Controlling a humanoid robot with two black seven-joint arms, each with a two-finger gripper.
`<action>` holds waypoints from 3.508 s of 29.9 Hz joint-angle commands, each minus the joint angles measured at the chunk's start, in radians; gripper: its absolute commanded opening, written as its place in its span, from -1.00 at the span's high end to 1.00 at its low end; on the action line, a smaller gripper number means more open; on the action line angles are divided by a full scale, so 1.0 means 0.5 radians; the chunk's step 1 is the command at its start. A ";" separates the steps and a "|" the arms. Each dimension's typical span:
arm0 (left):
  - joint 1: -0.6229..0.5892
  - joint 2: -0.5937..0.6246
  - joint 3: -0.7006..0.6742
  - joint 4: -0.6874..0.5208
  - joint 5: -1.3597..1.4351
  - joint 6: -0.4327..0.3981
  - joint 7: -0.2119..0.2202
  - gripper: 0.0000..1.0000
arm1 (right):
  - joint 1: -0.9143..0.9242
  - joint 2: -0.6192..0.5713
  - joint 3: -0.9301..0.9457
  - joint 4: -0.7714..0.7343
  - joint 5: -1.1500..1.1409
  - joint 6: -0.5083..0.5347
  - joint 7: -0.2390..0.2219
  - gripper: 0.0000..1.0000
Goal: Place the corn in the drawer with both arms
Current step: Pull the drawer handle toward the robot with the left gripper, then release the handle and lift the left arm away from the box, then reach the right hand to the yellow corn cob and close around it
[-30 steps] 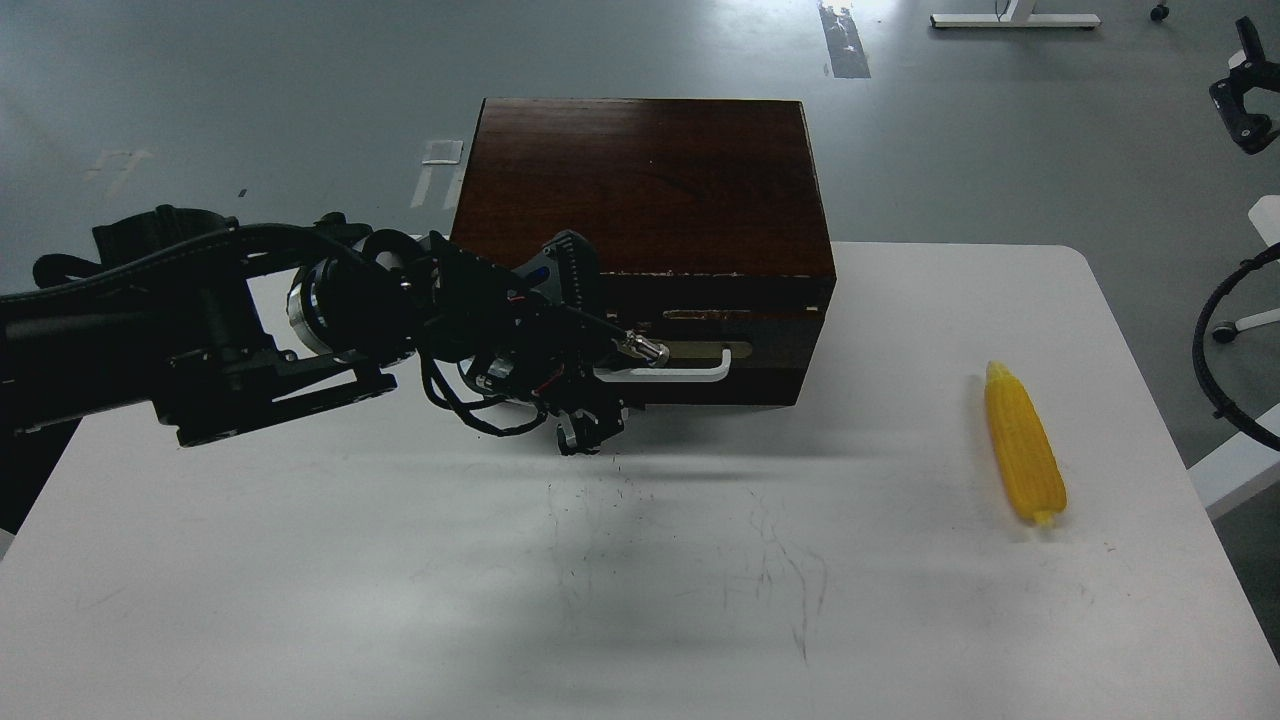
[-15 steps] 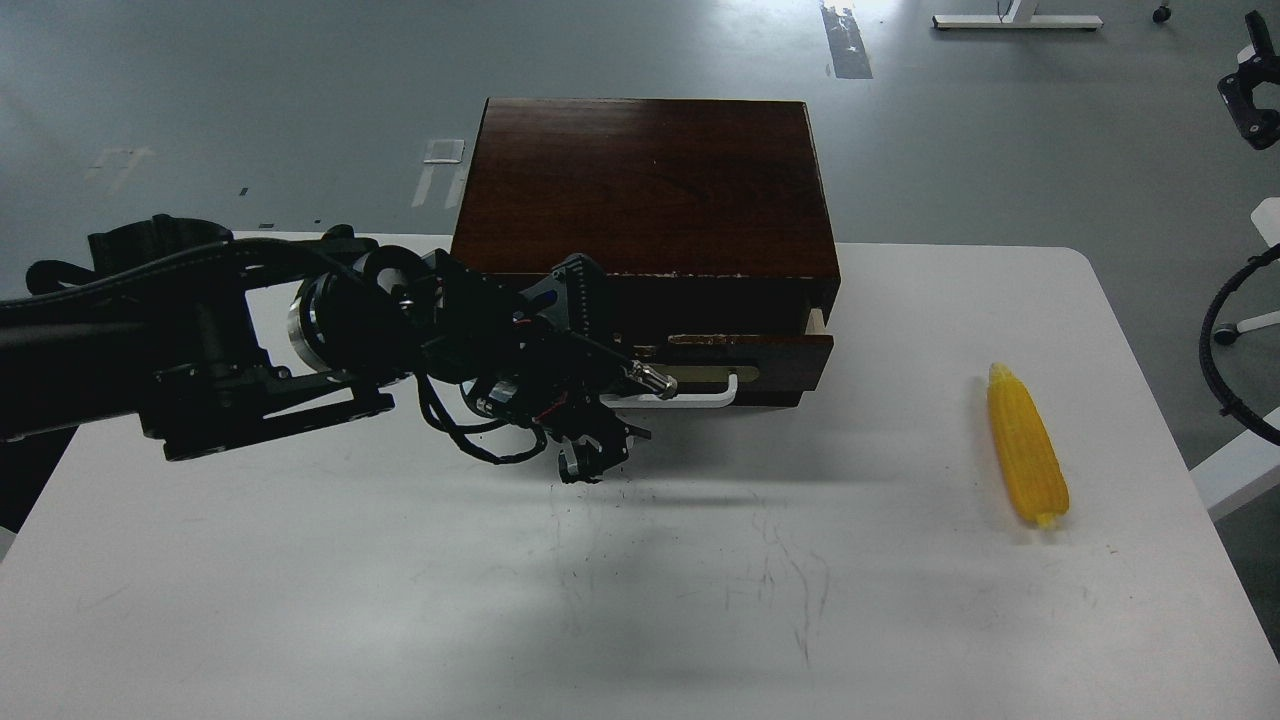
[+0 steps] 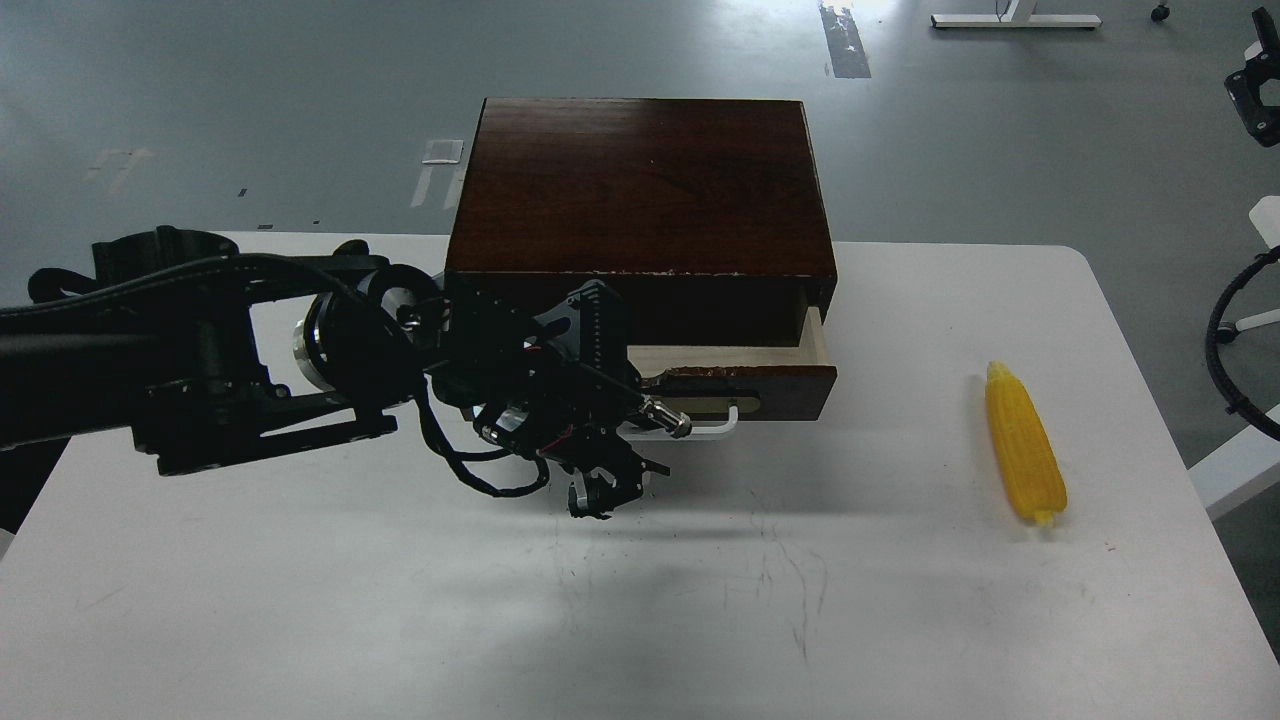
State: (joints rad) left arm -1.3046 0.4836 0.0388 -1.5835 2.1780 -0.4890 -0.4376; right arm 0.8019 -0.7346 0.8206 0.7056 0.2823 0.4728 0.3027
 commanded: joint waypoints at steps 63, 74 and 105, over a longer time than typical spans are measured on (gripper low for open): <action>0.477 0.459 -0.838 1.544 -4.755 0.001 0.032 -0.96 | 0.421 -1.040 -1.472 1.469 -2.194 -0.574 -0.354 -1.00; 0.511 0.453 -0.848 1.532 -4.758 0.001 0.013 -0.96 | 0.014 -1.145 -1.479 1.538 -2.408 -0.721 -0.354 -1.00; 0.707 0.456 -0.961 1.532 -4.758 0.001 0.007 -0.96 | -0.193 -0.350 -1.626 1.040 -2.408 -1.071 -0.372 -0.92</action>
State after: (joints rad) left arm -0.9577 0.7130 -0.4379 -0.8176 -0.2005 -0.4887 -0.4342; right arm 0.7077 -0.9171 0.0115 1.2273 -0.9193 -0.0574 0.1100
